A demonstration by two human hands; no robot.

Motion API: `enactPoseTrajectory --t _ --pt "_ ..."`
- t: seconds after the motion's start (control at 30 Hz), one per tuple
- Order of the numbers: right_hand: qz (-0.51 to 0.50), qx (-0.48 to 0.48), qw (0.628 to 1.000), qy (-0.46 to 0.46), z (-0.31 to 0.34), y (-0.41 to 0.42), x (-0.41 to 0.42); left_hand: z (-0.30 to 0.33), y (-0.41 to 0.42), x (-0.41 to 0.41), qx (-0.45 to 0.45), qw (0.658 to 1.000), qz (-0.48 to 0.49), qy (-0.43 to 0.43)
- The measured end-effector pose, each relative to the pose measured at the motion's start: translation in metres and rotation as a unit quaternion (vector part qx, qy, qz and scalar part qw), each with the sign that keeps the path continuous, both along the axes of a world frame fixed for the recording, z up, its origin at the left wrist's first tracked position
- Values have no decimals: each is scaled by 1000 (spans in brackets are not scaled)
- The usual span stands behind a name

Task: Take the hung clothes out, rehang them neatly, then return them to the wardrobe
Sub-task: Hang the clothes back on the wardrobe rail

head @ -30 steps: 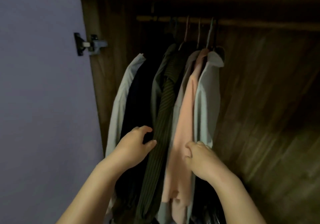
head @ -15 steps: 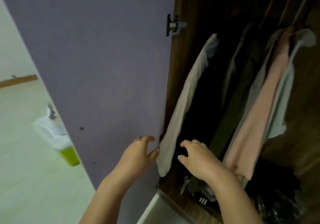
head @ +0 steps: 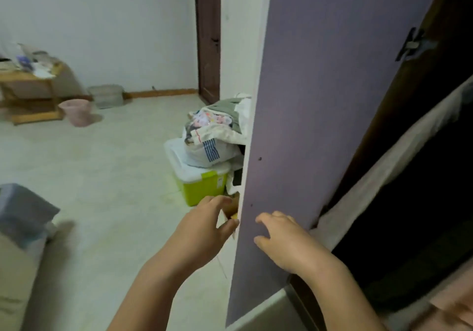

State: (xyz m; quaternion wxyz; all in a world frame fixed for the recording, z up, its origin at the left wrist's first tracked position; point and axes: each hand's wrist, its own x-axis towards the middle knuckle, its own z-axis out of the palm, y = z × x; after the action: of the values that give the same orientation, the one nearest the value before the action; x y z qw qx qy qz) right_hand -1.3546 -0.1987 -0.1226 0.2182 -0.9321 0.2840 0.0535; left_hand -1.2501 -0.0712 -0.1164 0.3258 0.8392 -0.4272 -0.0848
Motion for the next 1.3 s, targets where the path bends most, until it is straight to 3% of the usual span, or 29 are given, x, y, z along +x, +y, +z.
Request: enactPoseTrajectory --t 0.3,0.6,1.03,1.3 --pt "193 -8 981 -14 -2 73 56 -17 103 12 51 979 196 11" --pt "369 -36 929 -10 -7 206 111 -20 259 17 68 932 356 9" --pt "470 -36 882 -19 -3 427 203 -14 499 54 86 871 483 31" --pt "511 -50 858 8 -16 508 257 -30 591 70 95 822 556 77"
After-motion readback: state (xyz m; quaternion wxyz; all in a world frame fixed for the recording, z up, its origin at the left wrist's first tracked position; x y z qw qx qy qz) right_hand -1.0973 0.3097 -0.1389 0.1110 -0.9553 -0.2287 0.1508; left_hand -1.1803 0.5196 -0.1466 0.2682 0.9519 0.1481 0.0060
